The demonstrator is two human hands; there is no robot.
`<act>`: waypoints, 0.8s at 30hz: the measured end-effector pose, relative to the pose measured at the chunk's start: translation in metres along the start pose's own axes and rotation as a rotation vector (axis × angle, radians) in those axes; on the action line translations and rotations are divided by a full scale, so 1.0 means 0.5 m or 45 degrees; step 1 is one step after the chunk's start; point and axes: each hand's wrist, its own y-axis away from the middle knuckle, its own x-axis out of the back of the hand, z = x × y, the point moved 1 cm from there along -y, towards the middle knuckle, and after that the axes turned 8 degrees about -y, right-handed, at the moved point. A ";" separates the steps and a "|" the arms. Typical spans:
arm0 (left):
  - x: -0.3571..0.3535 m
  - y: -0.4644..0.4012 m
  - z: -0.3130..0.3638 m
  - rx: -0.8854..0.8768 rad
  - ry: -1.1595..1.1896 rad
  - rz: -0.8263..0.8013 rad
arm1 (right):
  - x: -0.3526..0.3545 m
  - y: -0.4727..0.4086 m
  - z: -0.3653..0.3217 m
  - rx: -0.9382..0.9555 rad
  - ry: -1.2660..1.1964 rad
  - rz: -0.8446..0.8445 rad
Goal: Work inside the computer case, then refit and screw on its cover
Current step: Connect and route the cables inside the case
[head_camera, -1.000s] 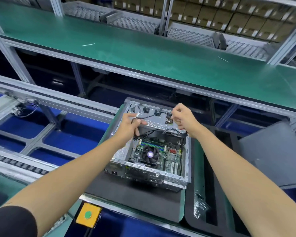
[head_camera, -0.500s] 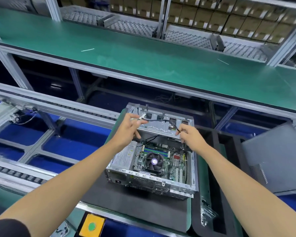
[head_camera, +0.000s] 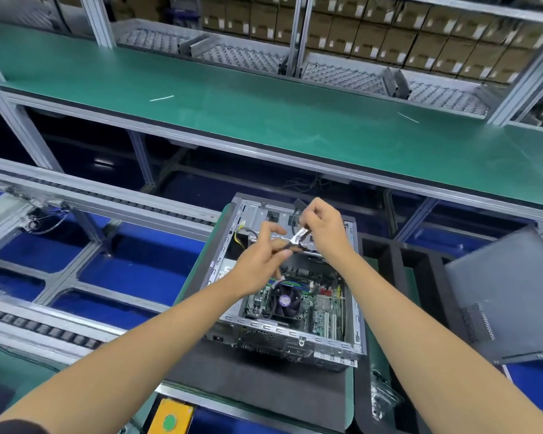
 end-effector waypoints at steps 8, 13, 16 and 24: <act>-0.008 0.007 -0.010 0.022 0.298 0.044 | 0.025 0.021 0.017 -0.199 -0.387 -0.140; 0.002 0.006 -0.019 0.067 0.316 -0.026 | 0.040 0.025 0.001 -0.154 -0.404 -0.080; 0.008 0.007 -0.028 0.082 0.141 -0.079 | 0.046 0.028 -0.001 -0.126 -0.463 -0.001; -0.005 -0.027 0.032 0.051 0.057 0.180 | 0.062 0.021 0.014 -0.155 -0.548 0.080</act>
